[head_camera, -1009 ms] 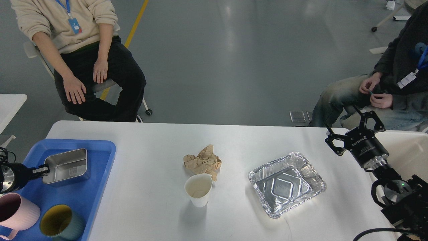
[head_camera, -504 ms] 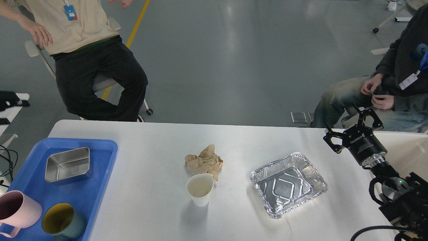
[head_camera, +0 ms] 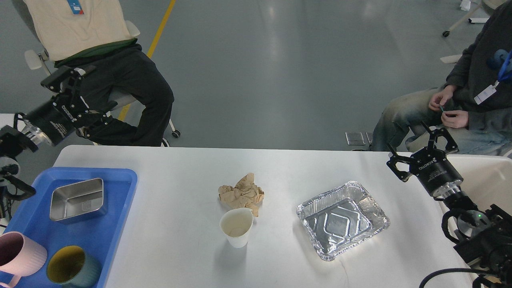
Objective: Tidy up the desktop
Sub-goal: 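Release the steel box and raise the left gripper, then reach the right gripper to the foil tray's edge and grasp it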
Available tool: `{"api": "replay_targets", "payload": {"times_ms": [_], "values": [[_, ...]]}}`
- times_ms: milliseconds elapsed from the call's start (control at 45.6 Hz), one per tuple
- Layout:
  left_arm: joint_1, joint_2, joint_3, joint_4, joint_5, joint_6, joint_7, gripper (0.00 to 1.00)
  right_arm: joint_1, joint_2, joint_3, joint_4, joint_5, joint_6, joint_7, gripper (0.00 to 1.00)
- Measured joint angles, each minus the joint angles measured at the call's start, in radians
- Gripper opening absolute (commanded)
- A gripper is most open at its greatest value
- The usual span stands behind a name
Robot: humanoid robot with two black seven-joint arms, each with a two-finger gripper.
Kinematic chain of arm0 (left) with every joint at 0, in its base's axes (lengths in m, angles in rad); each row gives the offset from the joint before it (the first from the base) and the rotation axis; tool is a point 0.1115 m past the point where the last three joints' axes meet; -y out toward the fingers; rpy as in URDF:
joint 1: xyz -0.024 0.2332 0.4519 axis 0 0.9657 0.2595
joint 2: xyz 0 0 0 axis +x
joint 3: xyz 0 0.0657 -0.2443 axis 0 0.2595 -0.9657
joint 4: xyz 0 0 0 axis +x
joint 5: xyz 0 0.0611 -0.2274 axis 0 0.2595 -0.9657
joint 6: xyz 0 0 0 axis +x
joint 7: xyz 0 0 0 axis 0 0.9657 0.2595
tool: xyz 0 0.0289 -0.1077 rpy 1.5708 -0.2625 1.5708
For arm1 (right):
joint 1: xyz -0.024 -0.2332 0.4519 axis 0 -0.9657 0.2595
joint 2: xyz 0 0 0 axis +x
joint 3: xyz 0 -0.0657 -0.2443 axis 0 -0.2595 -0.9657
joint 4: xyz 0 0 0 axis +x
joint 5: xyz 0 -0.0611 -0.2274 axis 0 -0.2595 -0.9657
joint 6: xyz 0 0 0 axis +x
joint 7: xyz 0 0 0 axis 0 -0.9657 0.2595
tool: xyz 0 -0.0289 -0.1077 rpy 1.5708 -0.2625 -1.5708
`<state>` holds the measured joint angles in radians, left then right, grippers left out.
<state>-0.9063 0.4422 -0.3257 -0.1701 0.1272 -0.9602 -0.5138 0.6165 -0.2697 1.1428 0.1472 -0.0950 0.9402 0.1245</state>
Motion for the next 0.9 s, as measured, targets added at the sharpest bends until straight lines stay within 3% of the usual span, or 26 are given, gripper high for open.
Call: {"api": "replay_targets", "payload": {"times_ms": [241,395,460,745,899], "values": [[0.1,-0.157,-0.243,0.012,-0.017,0.003,0.115,0.97,-0.003,-0.026,0.001,-0.003,0.0,-0.006,0.0,1.0],[0.111,-0.221,-0.298,0.014,-0.017,0.073,0.217,0.97,-0.003,-0.027,0.002,-0.003,0.0,-0.007,0.0,1.0],[0.112,-0.237,-0.304,0.014,-0.018,0.09,0.238,0.97,-0.003,-0.027,0.002,-0.003,0.0,-0.007,0.0,1.0],[0.124,-0.271,-0.335,0.014,-0.019,0.107,0.236,0.97,0.0,-0.038,-0.016,0.017,-0.02,0.003,-0.006,1.0],[0.144,-0.283,-0.337,0.013,-0.017,0.107,0.216,0.97,-0.03,-0.229,-0.134,0.206,-0.13,0.002,-0.009,1.0]]}}
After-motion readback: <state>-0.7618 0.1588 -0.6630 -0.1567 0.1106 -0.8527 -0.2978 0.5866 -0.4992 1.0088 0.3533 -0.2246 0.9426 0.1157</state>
